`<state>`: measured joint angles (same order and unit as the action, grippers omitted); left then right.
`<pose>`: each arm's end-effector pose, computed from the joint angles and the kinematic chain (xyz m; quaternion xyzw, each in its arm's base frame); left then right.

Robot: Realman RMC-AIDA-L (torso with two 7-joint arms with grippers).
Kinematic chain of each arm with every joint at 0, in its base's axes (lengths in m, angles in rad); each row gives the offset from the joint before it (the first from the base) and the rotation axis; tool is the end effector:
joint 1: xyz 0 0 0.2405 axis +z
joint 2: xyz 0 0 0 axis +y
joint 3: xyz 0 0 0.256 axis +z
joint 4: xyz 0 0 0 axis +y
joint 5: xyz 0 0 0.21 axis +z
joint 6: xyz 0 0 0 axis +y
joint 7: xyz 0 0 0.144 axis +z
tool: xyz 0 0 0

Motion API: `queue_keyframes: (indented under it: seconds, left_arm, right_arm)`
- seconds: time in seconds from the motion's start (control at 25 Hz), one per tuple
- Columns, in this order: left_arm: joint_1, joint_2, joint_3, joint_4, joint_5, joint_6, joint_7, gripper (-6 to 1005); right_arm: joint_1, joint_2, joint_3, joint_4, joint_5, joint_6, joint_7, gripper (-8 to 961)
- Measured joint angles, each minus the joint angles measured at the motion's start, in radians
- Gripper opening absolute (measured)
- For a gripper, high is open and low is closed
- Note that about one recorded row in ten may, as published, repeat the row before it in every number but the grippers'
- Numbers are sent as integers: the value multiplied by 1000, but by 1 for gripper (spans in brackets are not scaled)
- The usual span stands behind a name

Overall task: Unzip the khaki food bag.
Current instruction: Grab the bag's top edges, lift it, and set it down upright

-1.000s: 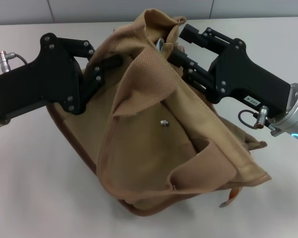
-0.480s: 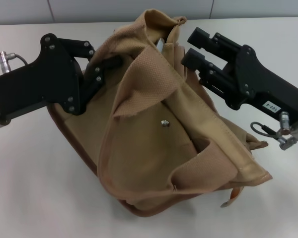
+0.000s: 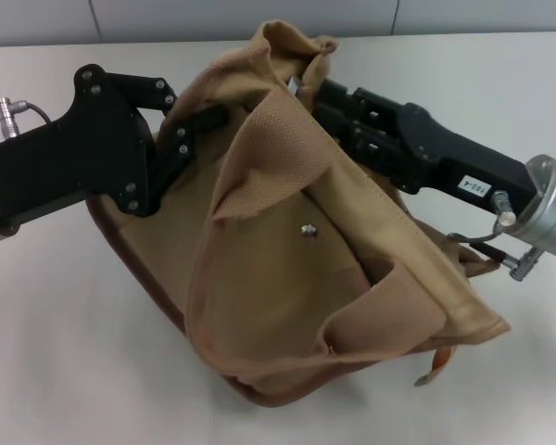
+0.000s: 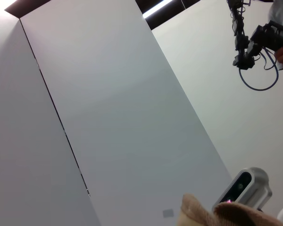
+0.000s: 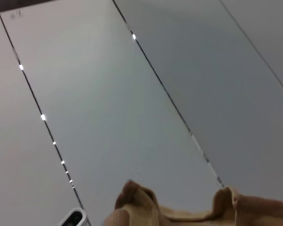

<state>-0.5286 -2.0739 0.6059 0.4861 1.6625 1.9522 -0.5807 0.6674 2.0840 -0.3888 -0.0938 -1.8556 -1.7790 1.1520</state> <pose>-0.2193 0.2958 0.0261 -0.8513 0.1604 -0.4492 0.2185 0.2005 0.3065 -0.0379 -0.8208 0.2352 0.5192 0.0386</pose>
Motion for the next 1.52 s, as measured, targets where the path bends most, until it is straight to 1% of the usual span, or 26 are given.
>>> queue_keyframes:
  seconds: [0.28, 0.56, 0.84, 0.92, 1.08, 1.24, 1.32, 1.36, 1.44, 1.52]
  left_arm:
    - [-5, 0, 3, -1, 0, 0, 1, 109]
    - [-8, 0, 11, -1, 0, -1, 7, 112]
    - [-9, 0, 33, 1, 0, 1, 27, 114]
    - [-12, 0, 33, 2, -1, 2, 28, 115]
    - [-15, 0, 34, 4, -1, 3, 28, 117]
    - [-16, 0, 34, 6, -1, 5, 28, 118]
    - [-16, 0, 34, 6, -3, 6, 28, 119]
    - [-16, 0, 34, 6, -4, 7, 29, 119]
    - [-16, 0, 34, 6, -10, 7, 29, 120]
    - [-15, 1, 34, 6, -12, 7, 29, 121]
  right_arm:
    - [24, -1, -37, -8, -1, 14, 107, 510]
    - [49, -1, -39, -28, 1, 26, 222, 509]
    - [82, 2, -39, -29, 5, 64, 300, 510]
    - [96, 1, -54, -30, 2, 86, 338, 511]
    - [100, 0, -75, -37, 2, 100, 359, 510]
    - [91, 0, -109, -72, 2, 102, 391, 507]
    - [68, 0, -136, -112, 2, 82, 396, 469]
    - [68, 0, -136, -112, 2, 82, 396, 450]
    - [39, 0, -144, -147, 2, 57, 358, 412]
    - [2, 1, -136, -176, 11, 29, 275, 447]
